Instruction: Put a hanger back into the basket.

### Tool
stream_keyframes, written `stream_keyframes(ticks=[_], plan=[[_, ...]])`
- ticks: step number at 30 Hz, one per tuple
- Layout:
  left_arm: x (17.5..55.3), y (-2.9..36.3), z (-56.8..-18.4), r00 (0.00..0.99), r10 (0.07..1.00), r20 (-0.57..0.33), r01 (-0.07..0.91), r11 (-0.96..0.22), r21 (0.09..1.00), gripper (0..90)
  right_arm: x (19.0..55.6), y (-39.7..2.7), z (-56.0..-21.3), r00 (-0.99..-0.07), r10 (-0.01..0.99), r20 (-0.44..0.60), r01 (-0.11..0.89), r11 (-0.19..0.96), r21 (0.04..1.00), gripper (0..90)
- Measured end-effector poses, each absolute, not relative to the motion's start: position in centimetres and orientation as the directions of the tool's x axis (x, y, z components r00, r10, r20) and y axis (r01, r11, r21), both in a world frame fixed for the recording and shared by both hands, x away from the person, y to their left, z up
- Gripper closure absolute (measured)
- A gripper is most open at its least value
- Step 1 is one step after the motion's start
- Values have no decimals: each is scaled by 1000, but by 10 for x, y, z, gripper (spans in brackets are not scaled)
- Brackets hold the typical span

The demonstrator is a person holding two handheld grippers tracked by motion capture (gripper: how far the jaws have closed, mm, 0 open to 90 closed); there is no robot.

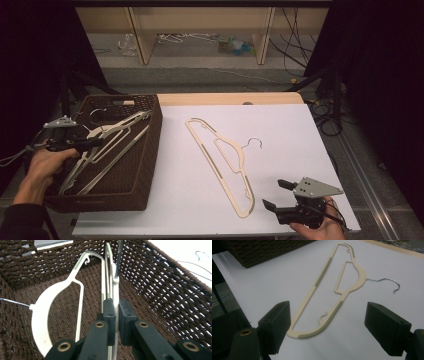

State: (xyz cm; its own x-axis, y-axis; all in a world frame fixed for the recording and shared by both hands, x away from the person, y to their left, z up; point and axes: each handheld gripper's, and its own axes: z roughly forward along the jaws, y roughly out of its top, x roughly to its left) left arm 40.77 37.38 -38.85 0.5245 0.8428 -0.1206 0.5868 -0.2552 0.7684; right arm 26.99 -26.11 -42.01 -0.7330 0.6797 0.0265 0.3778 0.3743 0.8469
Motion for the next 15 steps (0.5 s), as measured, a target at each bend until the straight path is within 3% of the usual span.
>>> stream_keyframes(ticks=[6, 9, 11, 13, 15], plan=[[411, 377, -390, 483, 872, -86, 585, -248, 773, 835, 270, -261, -420, -734, 679, 26, 377, 375, 847, 222], [417, 384, -392, 500, 866, 9, 537, -318, 781, 817, 270, -261, -420, -734, 679, 26, 377, 375, 847, 222], [417, 384, -394, 456, 889, -23, 561, -267, 784, 808, 270, -261, -420, -734, 679, 27, 378, 375, 846, 222], [418, 390, -393, 467, 883, 42, 564, -334, 755, 793, 270, -262, -420, -733, 680, 25, 385, 383, 840, 222], [415, 388, -395, 397, 918, 18, 599, -274, 752, 735, 270, -261, -421, -735, 678, 28, 379, 375, 846, 222]])
